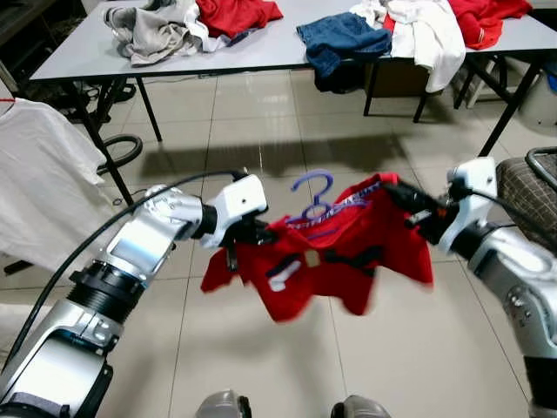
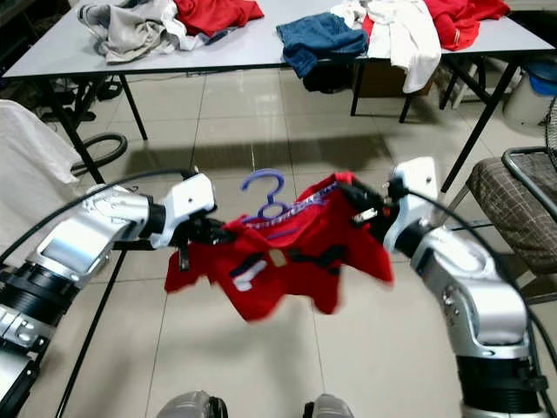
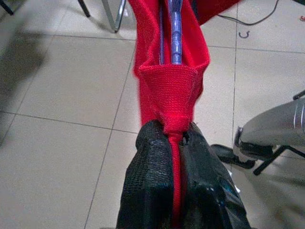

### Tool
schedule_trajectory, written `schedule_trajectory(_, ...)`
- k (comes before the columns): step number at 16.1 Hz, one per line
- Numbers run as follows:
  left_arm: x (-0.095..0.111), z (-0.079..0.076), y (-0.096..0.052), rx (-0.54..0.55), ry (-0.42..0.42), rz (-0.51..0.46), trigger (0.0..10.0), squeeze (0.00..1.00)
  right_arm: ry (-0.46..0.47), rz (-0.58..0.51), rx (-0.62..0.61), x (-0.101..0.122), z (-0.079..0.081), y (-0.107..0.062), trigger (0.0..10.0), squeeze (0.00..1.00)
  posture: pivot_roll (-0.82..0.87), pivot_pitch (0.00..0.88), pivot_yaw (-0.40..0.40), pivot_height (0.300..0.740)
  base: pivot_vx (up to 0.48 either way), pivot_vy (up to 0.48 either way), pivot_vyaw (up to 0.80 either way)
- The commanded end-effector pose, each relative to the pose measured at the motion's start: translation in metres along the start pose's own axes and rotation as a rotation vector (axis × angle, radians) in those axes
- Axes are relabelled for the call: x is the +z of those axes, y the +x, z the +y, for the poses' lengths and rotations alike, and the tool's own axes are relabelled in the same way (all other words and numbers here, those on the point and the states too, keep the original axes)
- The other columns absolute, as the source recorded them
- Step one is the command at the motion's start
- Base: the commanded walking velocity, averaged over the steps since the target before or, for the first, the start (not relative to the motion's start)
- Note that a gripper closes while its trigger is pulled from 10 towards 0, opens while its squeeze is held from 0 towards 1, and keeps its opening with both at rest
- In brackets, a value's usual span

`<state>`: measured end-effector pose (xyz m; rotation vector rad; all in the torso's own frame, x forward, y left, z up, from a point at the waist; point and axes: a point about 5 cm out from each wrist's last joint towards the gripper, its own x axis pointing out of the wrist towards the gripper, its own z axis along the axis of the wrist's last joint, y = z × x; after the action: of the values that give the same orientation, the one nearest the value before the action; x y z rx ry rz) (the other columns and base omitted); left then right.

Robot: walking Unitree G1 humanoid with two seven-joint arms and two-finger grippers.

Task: Hang hanger

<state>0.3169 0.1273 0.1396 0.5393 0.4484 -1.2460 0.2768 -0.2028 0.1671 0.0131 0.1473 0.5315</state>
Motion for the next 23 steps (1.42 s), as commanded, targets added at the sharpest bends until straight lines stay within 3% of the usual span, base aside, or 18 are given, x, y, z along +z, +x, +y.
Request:
schedule_trajectory(1,-0.007,0.001,-0.005,0.006,0.004,0.034,0.0,0.00,-0.030,-0.009,0.024,0.005,0.002,-0.003,10.0,0.00,-0.15,0.000,0.072,0.740,0.000,0.000,0.00)
schedule_trajectory(5,-0.010,0.011,-0.023,0.016,-0.007,0.024,0.0,0.00,-0.079,0.110,0.095,-0.005,-0.003,-0.024,10.0,0.00,-0.15,0.000,0.071,0.740,0.000,0.000,0.00)
schedule_trajectory(8,-0.010,0.012,-0.033,-0.058,0.054,0.036,0.0,0.00,-0.097,0.159,0.140,-0.003,-0.010,-0.036,10.0,0.00,-0.15,0.000,0.070,0.740,0.000,0.000,0.00)
schedule_trajectory(9,-0.007,0.008,-0.034,-0.139,0.109,0.019,0.0,0.00,-0.108,0.171,0.177,0.001,-0.011,-0.040,10.0,0.00,-0.15,0.000,0.070,0.740,0.000,0.000,0.00)
schedule_trajectory(12,-0.005,0.003,-0.031,-0.239,0.138,0.028,0.0,0.00,-0.118,0.190,0.290,0.006,-0.006,-0.047,10.0,0.00,-0.15,0.000,0.067,0.740,0.000,0.000,0.00)
schedule_trajectory(16,-0.004,0.015,-0.026,-0.167,0.165,0.070,0.0,0.00,-0.095,0.237,0.467,-0.001,0.018,-0.050,10.0,0.00,-0.16,0.000,0.066,0.740,0.000,0.000,0.00)
schedule_trajectory(18,0.000,0.015,-0.026,-0.182,0.168,0.047,0.0,0.00,-0.094,0.237,0.471,-0.003,0.020,-0.047,10.0,0.00,-0.16,0.000,0.066,0.740,0.000,0.000,0.00)
schedule_trajectory(20,0.005,0.011,-0.026,-0.241,0.163,-0.010,0.0,0.00,-0.079,0.213,0.383,-0.002,0.008,-0.043,10.0,0.01,-0.16,0.000,0.065,0.740,0.000,0.000,0.00)
schedule_trajectory(21,0.006,0.010,-0.026,-0.253,0.165,-0.016,0.0,0.00,-0.057,0.203,0.355,0.001,0.004,-0.043,10.0,1.00,-0.16,0.000,0.065,0.740,0.000,0.000,0.00)
schedule_trajectory(23,0.004,0.009,-0.026,-0.264,0.163,-0.015,0.0,0.00,-0.044,0.202,0.374,0.003,0.002,-0.045,10.0,1.00,-0.16,0.000,0.067,0.740,0.000,0.000,0.00)
